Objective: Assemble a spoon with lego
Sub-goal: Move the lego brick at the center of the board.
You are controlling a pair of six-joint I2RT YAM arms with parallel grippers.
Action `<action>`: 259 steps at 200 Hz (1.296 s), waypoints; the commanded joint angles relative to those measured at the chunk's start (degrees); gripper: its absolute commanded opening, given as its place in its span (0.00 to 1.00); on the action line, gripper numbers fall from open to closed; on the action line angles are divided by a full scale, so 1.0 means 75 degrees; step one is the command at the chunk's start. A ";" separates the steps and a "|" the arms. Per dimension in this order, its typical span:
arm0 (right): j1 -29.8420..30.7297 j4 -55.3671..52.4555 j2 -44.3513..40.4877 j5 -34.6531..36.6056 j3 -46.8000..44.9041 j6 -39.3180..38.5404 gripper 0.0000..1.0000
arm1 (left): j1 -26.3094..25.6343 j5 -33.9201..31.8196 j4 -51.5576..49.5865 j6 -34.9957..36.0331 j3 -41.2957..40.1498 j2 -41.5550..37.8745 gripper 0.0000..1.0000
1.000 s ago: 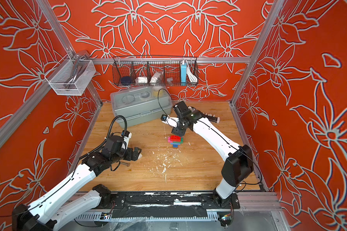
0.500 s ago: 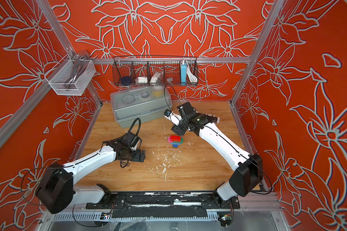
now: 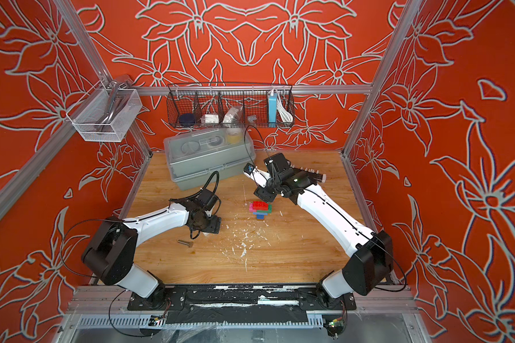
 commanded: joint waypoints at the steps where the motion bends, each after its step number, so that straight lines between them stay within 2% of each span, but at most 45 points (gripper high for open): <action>1: 0.0027 0.0071 -0.0137 -0.0066 -0.0112 0.0035 0.71 | -0.0023 -0.0305 -0.0216 0.0100 0.0056 0.0048 0.78; 40: 0.0030 -0.0006 -0.0065 -0.0087 -0.0026 0.0058 0.71 | -0.0022 0.0195 -0.0145 -0.0018 0.0119 0.0262 0.68; 76: 0.0026 0.0027 -0.0108 -0.0108 -0.0039 0.0082 0.72 | -0.0189 0.0445 -0.0135 -0.0227 0.0071 0.0262 0.66; 103: 0.0028 -0.0031 -0.0040 -0.0061 0.0006 0.0092 0.71 | -0.0509 0.0103 -0.0299 -0.0343 0.0120 0.0275 0.62; 129: 0.0030 -0.0025 -0.0027 -0.0138 0.0020 0.0140 0.71 | -0.0516 -0.0043 -0.0389 -0.0415 0.0207 0.0519 0.50; 143: 0.0030 -0.0083 -0.0032 -0.0126 0.0044 0.0115 0.71 | -0.0521 -0.0096 -0.0406 -0.0444 0.0247 0.0575 0.48; 176: 0.0027 -0.0015 -0.0096 -0.0053 -0.0008 0.0097 0.72 | -0.0659 0.0114 -0.0409 -0.0357 0.0585 0.0719 0.29; 187: 0.0027 0.0004 -0.0075 0.0019 0.0021 0.0213 0.72 | -0.0815 0.0136 -0.0418 -0.0351 0.0805 0.0864 0.28; 204: 0.0026 -0.0044 0.0010 0.0241 0.0157 0.0484 0.72 | -0.1043 0.0257 -0.0415 -0.0348 0.1162 0.1165 0.28; 219: 0.0027 -0.0281 0.0153 0.0305 0.0378 0.0574 0.72 | -0.1151 0.0300 -0.0406 -0.0353 0.1410 0.1424 0.33; 259: 0.0028 -0.0823 0.0417 0.0557 0.0816 0.0672 0.71 | -0.1221 0.0161 -0.0362 -0.0137 0.1621 0.1333 0.62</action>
